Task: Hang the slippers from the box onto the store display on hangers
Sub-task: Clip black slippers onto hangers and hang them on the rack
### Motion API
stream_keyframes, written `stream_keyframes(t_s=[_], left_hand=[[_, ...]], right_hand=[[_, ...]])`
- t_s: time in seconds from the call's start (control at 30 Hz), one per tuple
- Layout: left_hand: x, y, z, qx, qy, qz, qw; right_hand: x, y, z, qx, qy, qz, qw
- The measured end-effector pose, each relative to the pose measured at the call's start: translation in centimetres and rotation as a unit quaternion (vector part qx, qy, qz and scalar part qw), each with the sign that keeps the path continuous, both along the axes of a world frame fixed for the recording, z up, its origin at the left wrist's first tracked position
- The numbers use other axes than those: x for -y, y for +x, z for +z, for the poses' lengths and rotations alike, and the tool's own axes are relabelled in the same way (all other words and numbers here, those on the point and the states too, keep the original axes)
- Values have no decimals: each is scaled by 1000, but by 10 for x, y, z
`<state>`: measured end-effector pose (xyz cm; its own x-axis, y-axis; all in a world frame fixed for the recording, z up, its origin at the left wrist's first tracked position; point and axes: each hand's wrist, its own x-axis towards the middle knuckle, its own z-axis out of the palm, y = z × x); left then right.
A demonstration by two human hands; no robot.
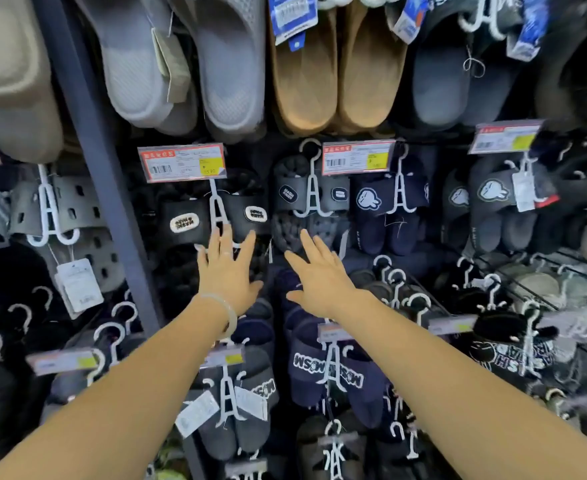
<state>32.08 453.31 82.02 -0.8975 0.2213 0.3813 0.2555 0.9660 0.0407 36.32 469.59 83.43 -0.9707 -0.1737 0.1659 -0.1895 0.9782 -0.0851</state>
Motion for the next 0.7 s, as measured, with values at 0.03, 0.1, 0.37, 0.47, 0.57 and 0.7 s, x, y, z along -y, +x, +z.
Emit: stream_keyframes(t_s=[0.03, 0.1, 0.37, 0.47, 0.57, 0.7], left_hand=[[-11, 17, -4, 7, 6, -8, 1000], [-39, 52, -12, 30, 13, -33, 999], [-192, 171, -71, 159, 15, -191, 969], [-254, 198, -104, 202, -16, -226, 953], [-316, 222, -142, 243, -45, -271, 931], [-386, 245, -184, 276, -70, -321, 903]], right_hand=[[-9, 13, -4, 2, 2, 0, 1000], [-30, 43, -13, 15, 7, -3, 1000], [-162, 169, -74, 81, -11, -78, 994], [-228, 210, -109, 126, 3, -131, 983], [-294, 247, -152, 166, -5, -188, 968], [-368, 285, -200, 185, -38, -248, 950]])
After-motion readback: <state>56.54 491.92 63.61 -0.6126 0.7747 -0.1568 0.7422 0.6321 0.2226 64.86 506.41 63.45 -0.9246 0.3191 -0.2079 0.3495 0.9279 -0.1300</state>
